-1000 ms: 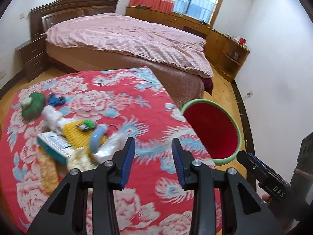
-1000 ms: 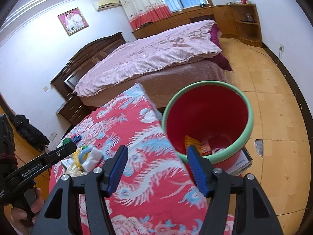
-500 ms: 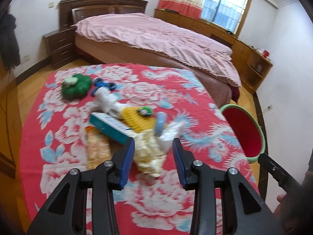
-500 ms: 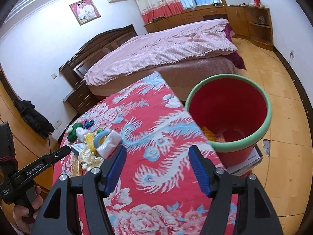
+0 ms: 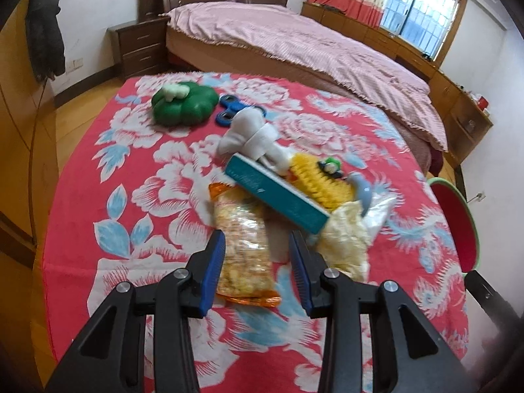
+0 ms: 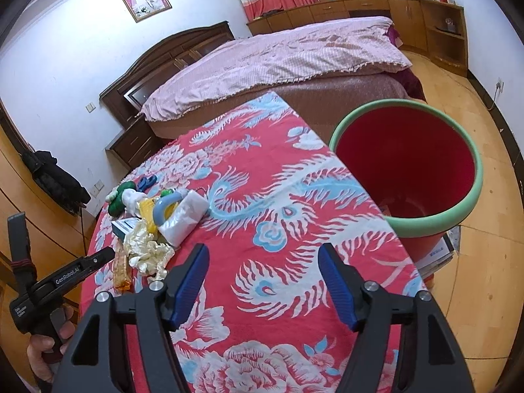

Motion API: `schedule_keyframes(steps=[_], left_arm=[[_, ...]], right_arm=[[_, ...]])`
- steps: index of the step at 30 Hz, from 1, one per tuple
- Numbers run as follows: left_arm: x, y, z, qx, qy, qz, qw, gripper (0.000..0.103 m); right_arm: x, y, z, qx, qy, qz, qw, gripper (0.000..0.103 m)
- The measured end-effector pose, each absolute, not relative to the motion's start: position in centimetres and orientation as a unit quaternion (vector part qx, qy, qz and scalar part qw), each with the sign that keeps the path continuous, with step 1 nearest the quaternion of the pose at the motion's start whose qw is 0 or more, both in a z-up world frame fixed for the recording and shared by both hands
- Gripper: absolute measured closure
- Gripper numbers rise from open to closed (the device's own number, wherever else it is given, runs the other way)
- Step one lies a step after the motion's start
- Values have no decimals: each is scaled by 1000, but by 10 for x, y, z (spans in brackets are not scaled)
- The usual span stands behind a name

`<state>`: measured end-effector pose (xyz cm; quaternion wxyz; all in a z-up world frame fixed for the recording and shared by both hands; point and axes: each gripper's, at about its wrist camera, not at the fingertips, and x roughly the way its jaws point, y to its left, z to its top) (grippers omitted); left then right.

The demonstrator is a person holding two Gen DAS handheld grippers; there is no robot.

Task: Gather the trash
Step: 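Grasp the clear snack bag with the left gripper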

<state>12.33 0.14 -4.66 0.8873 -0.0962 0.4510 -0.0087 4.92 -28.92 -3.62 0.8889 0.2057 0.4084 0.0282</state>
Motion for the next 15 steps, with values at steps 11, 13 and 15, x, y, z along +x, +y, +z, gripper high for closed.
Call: schedule_keyframes(steps=[11,13,15], left_arm=[[140,4,-73,-92,479,4,873,58],[141,5,-76,-94,478,4,874,58],[142,4,-76,-89,476,6,875,58]], right_arm=[[61,-286,-51,208,428,28,879,31],[63,-286,-52,208,430,27,878,31],[64,-285,-53,207,432,28,877,31]])
